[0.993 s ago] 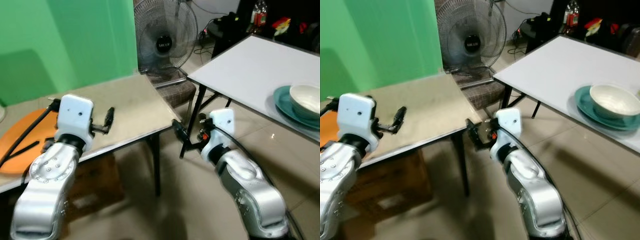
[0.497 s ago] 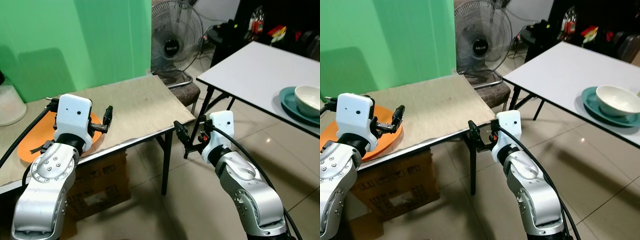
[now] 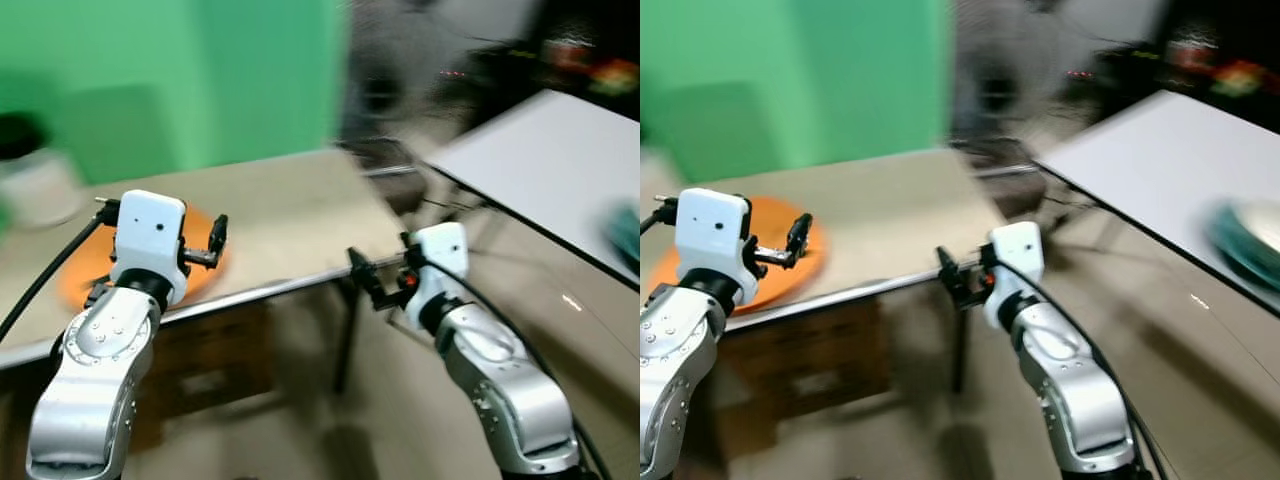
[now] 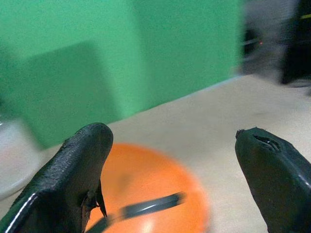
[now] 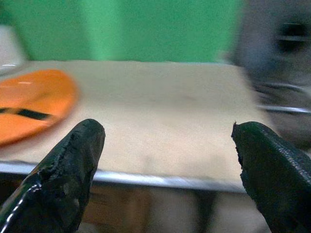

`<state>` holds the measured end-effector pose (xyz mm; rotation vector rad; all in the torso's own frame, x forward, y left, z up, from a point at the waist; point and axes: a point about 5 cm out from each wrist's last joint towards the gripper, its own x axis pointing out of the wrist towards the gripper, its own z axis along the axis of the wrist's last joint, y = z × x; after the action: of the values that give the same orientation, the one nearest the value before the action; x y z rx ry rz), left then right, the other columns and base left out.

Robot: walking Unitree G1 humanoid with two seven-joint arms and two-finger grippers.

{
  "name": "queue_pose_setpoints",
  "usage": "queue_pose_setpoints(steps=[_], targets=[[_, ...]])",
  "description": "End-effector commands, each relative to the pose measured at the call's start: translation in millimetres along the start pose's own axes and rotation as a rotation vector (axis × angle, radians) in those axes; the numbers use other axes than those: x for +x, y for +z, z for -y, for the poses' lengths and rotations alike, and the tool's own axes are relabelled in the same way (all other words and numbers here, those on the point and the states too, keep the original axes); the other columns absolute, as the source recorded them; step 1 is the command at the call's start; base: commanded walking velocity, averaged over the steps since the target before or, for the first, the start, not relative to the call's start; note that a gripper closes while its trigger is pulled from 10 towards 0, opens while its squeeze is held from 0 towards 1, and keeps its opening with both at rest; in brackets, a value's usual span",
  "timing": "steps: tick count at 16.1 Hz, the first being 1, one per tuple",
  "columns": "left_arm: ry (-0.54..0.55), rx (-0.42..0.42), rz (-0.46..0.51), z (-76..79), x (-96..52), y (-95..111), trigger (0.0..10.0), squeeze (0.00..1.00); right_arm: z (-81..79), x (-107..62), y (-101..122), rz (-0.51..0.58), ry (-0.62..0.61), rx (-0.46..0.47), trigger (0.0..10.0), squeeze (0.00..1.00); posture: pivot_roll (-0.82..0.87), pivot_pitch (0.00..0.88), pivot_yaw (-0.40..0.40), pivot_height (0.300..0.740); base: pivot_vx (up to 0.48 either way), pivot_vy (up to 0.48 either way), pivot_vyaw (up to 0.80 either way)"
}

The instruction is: Setting the table

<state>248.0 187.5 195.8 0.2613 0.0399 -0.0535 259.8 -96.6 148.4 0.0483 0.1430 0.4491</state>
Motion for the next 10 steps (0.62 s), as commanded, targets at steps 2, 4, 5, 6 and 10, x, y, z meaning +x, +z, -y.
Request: queue_pose_setpoints(steps=[2,4,5,6,10], targets=[[0.012,0.003,-0.009,-1.1,-2.2,-0.6,10.0,0.0,-0.4,-0.2,3.9,0.01,0.01,-0.015,10.0,0.0,0.01,0.036,-0.003,0.74,0.263,0.0,0.8],[0.013,0.004,-0.013,-1.5,-2.7,-1.1,10.0,0.0,-0.2,-0.7,3.7,0.008,0.01,-0.015,10.0,0.0,0.0,0.041,-0.004,0.74,0.255,0.0,0.8],[0.015,0.005,-0.017,-2.4,-2.8,-1.6,10.0,0.0,0.3,-0.7,3.4,0.006,0.012,-0.015,10.0,0.0,0.01,0.046,-0.007,0.74,0.251,0.0,0.8],[0.016,0.005,-0.018,-2.7,-2.7,-1.7,10.0,0.0,0.4,-0.7,3.3,0.006,0.012,-0.015,10.0,0.0,0.01,0.046,-0.007,0.74,0.251,0.0,0.8],[0.012,0.01,-0.021,-3.2,-1.7,-2.2,10.0,0.0,4.7,0.9,5.2,0.021,-0.012,0.021,10.0,0.0,0.01,0.037,-0.007,0.74,0.247,0.0,0.2]])
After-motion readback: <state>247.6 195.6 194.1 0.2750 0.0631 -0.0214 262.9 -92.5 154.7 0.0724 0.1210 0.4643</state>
